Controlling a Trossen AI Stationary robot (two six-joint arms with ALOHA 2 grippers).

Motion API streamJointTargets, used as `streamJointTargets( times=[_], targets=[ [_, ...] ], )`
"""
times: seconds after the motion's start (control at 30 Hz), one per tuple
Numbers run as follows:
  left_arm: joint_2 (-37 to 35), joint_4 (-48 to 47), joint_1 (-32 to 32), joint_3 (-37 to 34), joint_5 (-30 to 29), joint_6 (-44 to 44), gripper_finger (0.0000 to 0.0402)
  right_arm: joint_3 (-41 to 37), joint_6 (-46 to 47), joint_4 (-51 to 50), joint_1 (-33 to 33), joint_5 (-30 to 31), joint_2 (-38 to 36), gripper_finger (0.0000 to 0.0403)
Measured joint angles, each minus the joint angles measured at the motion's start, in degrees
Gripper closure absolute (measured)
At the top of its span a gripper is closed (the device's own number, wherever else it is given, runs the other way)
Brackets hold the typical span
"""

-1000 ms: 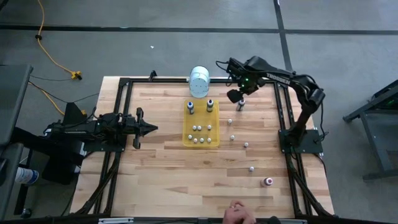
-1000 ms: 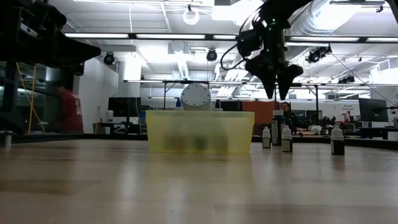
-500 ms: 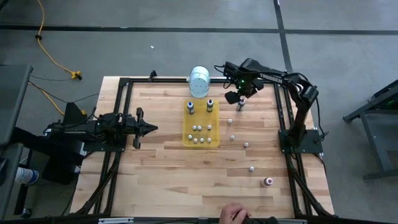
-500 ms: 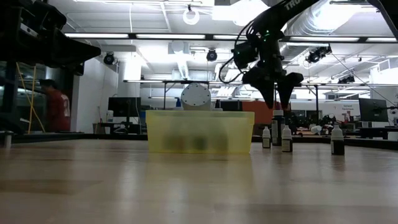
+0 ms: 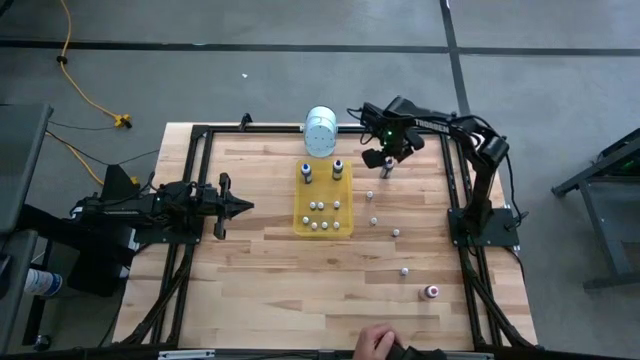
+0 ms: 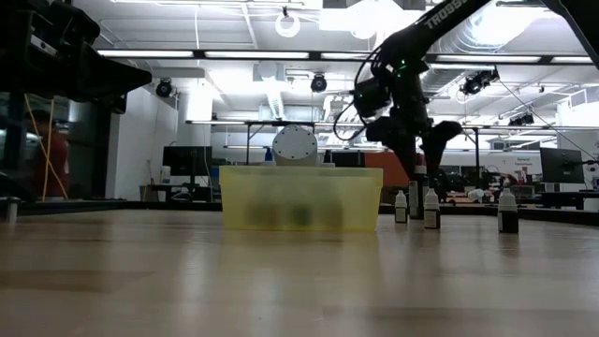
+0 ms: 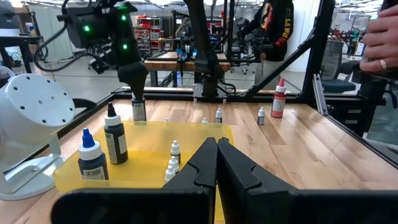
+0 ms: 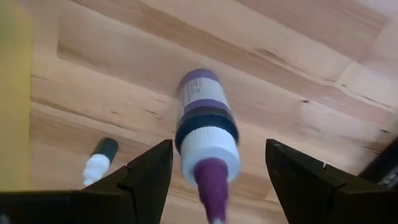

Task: Pick & Place food coloring
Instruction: Put the big purple food coloring bottle in the yellow transparent bin

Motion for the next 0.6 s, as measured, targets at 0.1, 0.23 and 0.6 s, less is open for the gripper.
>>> streamJointTargets(
  times=[0.1,0.23,0.6],
  targets=[
    [0.0,0.0,0.0,0.0,0.0,0.0,0.0401,-2.1,0.3,3.0,0.1,-0.2,0.0,0.0158],
    [0.0,0.0,0.0,0.0,0.0,0.0,0.0401,-2.8,0.4,5.0,0.1,-0.1,-0.5,0.0158],
    [0.0,0.0,0.0,0.0,0.0,0.0,0.0401,-2.8,0.4,3.4,-0.4,0.5,-3.6,0.0169]
  ],
)
